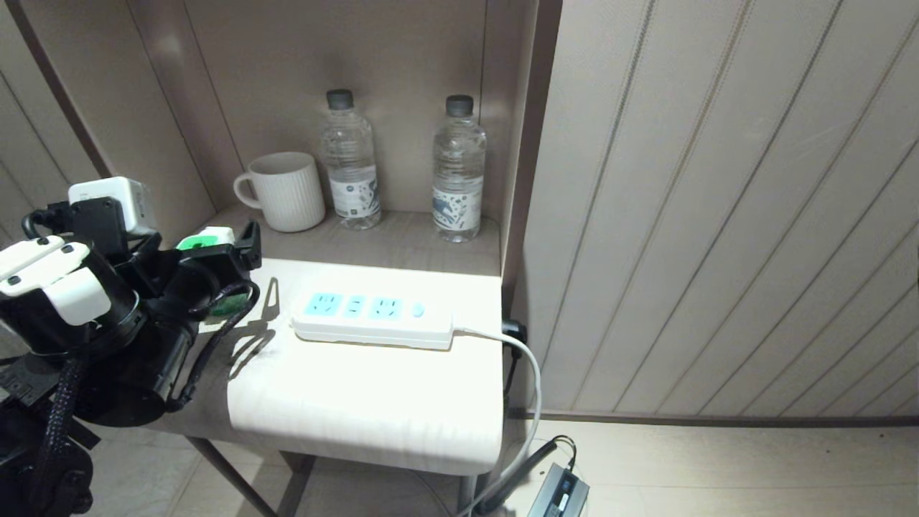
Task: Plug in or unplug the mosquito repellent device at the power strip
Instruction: Pick up the mosquito repellent liquid
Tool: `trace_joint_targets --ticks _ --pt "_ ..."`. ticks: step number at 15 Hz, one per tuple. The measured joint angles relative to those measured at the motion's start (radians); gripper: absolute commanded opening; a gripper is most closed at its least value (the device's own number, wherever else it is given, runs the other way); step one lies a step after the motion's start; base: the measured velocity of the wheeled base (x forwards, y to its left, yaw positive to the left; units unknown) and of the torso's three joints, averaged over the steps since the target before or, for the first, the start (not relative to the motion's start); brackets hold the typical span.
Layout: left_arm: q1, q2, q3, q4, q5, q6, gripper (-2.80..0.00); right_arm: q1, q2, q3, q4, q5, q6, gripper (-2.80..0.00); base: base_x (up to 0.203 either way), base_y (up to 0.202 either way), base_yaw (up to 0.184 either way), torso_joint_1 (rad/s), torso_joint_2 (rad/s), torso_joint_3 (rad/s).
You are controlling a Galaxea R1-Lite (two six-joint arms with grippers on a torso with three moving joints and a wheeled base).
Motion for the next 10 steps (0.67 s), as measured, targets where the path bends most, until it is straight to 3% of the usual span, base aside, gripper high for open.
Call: trace_joint_targets --ticks 10 --pt "0.038 0.045 -0.033 -0.022 -0.001 0.007 0.00 0.001 0.000 0.000 0.000 0.000 0.000 -2.80 0.000 0.000 0.000 0.000 0.00 0.000"
